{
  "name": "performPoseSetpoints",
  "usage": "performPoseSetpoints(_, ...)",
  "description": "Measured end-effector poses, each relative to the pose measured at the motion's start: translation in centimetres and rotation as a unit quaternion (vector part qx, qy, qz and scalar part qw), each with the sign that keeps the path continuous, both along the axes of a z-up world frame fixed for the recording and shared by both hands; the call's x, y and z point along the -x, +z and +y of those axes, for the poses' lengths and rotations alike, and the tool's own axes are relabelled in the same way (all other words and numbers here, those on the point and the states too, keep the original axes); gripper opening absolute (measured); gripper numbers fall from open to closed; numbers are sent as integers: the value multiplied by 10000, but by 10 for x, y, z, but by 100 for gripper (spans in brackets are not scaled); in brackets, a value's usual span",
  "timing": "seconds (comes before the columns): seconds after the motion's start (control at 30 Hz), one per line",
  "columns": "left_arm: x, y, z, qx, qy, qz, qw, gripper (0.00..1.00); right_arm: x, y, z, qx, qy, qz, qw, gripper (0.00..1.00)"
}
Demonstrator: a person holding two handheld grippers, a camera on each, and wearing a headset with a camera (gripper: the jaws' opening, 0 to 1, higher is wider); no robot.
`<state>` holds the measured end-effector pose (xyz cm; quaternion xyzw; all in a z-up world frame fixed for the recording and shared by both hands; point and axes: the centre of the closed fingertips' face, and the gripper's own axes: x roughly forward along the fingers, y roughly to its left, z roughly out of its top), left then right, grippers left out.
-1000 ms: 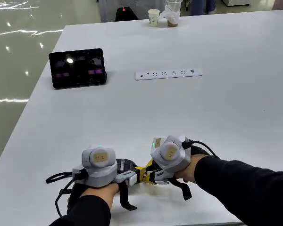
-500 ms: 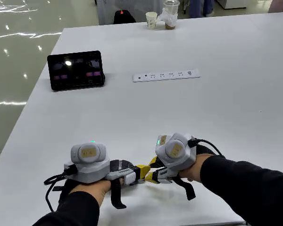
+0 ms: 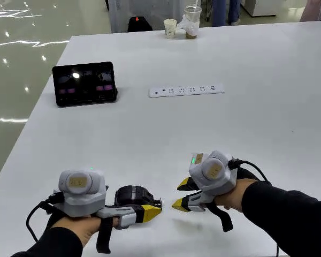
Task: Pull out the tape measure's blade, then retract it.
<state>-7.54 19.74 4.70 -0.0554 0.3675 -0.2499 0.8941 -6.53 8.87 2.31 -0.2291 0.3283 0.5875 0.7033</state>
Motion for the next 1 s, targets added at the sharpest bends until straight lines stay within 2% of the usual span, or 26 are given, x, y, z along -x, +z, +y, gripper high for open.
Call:
performPoseSetpoints(0.13,1,3,12,-56,-29,-78,10000,99,0,2,-12,4,-140,61,9999,32)
performPoseSetpoints(0.2,3,7,13,1,-133,-129,9998,99,0,1,-17,21,-197,100,9998,34)
performPoseSetpoints(0.3,4,10,20,-132,-217,-192,9995,99,1,0,-28,40,-306,151,9994,37)
performPoseSetpoints(0.33,3,12,22,-135,-258,-260,9992,99,1,0,-32,24,-354,164,9992,38)
performPoseSetpoints(0.47,8,15,26,-48,-328,-209,9992,99,3,1,-45,47,-404,100,9991,40)
performPoseSetpoints(0.7,17,14,40,-281,-665,-253,9971,99,7,4,-66,66,-379,-34,9993,46)
performPoseSetpoints(0.87,22,16,48,-240,-722,-244,9968,99,9,4,-86,20,-579,-26,9983,51)
performPoseSetpoints(1.0,27,10,56,-327,-749,-189,9965,99,10,5,-102,-17,-719,-34,9974,56)
